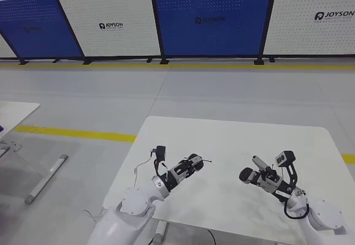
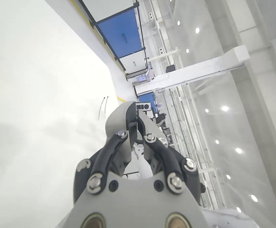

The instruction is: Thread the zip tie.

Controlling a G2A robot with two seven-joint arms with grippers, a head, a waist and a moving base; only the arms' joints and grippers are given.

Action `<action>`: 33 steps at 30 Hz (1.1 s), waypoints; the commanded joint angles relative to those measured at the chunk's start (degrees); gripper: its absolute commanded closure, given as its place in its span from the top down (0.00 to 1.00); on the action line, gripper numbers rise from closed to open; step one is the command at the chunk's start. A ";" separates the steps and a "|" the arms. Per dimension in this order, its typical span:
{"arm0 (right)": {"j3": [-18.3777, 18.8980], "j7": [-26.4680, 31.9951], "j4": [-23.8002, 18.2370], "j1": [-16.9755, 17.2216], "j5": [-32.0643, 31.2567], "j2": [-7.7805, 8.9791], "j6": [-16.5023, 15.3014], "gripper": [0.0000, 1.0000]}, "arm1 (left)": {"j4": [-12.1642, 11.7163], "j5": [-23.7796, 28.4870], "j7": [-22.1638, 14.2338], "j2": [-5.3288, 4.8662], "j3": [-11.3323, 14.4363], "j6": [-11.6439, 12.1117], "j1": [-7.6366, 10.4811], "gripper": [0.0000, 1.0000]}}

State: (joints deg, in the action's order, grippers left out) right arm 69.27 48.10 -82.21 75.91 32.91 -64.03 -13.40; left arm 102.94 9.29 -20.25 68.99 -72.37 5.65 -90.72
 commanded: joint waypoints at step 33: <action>0.00 0.00 0.00 0.00 0.00 0.00 0.00 1.00 | 19.89 10.66 1.74 -0.17 -4.51 0.34 0.40 0.00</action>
State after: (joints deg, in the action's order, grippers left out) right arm 69.27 48.10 -82.21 75.91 32.91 -64.03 -13.40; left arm 123.63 20.34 -18.35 68.83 -77.20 6.29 -90.27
